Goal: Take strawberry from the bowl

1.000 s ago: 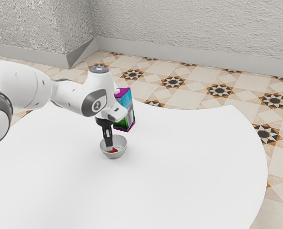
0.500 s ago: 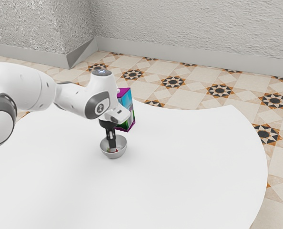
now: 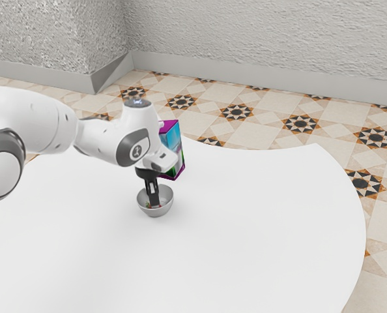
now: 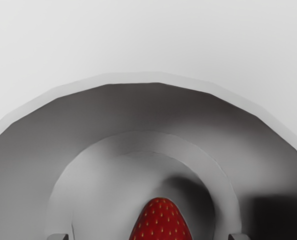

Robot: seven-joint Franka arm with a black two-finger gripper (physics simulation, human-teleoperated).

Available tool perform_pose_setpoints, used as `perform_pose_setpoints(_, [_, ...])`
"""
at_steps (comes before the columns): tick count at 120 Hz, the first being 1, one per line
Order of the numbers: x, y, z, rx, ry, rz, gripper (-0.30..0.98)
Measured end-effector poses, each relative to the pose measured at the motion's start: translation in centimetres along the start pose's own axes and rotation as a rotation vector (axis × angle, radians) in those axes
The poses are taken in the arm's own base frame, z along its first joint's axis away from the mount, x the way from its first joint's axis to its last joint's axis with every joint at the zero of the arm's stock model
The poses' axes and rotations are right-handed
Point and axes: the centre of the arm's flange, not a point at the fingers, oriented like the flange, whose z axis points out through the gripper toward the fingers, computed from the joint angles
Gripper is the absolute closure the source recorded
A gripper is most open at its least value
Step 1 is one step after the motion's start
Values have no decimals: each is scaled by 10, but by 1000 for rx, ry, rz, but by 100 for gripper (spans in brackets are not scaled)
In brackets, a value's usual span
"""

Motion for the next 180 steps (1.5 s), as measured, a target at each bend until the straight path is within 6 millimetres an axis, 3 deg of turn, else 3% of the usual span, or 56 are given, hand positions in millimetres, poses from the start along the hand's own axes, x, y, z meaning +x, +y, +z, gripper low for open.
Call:
perform_pose_setpoints(56, [-2, -1, 13, -11, -4, -5, 31])
perform_pose_setpoints(120, [-5, -5, 9, 3, -9, -9, 56])
perform_pose_setpoints(136, [-6, -6, -4, 20, 2, -14, 59])
perform_pose_setpoints(148, [-15, 11, -27, 29, 9, -17, 61])
perform_pose_setpoints(157, [-27, 41, -41, 22, 5, -15, 61])
perform_pose_setpoints(170, [-37, 91, -46, -4, -11, -6, 62])
perform_pose_setpoints(180, [-37, 109, -41, -17, -23, -16, 62])
